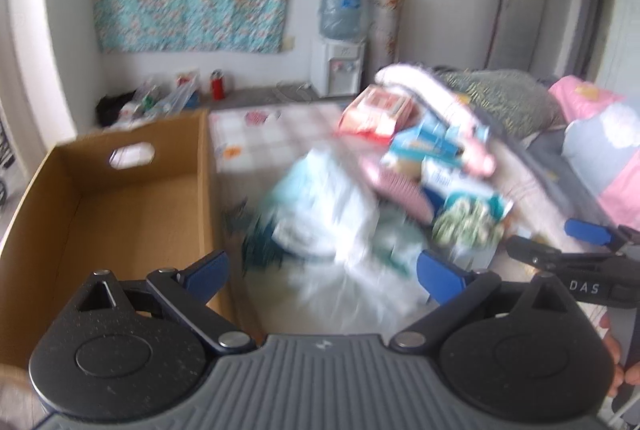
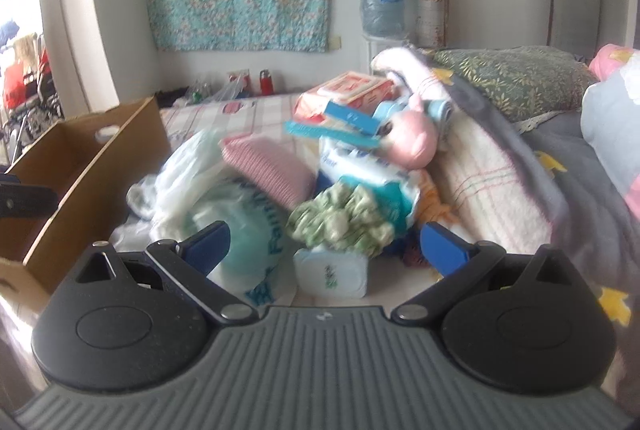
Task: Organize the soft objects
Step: 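Reach the left tool to the blue medicine box and close on it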
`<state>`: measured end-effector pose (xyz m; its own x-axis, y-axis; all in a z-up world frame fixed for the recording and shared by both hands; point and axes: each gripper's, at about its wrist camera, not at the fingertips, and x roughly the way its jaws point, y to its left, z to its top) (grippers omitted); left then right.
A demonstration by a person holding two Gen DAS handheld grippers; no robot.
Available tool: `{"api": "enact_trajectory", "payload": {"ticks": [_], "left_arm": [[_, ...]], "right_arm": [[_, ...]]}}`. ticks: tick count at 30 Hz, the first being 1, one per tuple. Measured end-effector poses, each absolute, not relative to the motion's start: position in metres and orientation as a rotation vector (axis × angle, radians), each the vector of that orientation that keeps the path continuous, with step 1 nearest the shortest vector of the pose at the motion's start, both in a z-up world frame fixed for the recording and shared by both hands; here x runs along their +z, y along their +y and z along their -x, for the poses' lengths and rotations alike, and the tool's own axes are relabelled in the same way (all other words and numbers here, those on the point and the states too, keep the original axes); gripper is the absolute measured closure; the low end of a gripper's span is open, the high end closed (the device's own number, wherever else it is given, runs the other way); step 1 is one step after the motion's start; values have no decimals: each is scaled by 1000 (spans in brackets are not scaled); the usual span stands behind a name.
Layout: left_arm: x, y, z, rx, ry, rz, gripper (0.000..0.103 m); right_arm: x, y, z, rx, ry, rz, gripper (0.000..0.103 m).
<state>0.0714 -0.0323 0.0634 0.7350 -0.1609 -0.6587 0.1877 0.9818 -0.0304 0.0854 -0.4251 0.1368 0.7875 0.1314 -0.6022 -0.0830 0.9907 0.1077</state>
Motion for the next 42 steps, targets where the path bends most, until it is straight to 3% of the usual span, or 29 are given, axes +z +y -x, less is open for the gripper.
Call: {"api": "enact_trajectory", "payload": {"ticks": [11, 18, 21, 23, 26, 34, 36, 39, 42], "left_arm": [[83, -57, -170, -283, 814, -31, 7], [97, -81, -268, -363, 874, 75, 9], [81, -93, -316, -389, 977, 188, 24], [64, -104, -343, -418, 1059, 258, 31], [34, -123, -378, -439, 1171, 329, 43], [-20, -163, -426, -445, 1351, 396, 58], [-25, -166, -428, -433, 1352, 383, 60], [-25, -167, -429, -413, 1332, 350, 72], [-24, -163, -425, -418, 1314, 339, 74]], "right_arm": [[142, -456, -139, 133, 598, -172, 1], [163, -497, -232, 201, 637, -361, 5], [162, -512, -286, 206, 706, -418, 19], [153, -519, -319, 219, 783, -473, 38], [130, -522, -352, 217, 904, -532, 52], [79, -524, -371, 198, 1000, -621, 59], [74, -524, -372, 205, 1007, -636, 60], [65, -522, -373, 212, 1029, -659, 66], [54, -522, -370, 222, 1047, -697, 70]]}}
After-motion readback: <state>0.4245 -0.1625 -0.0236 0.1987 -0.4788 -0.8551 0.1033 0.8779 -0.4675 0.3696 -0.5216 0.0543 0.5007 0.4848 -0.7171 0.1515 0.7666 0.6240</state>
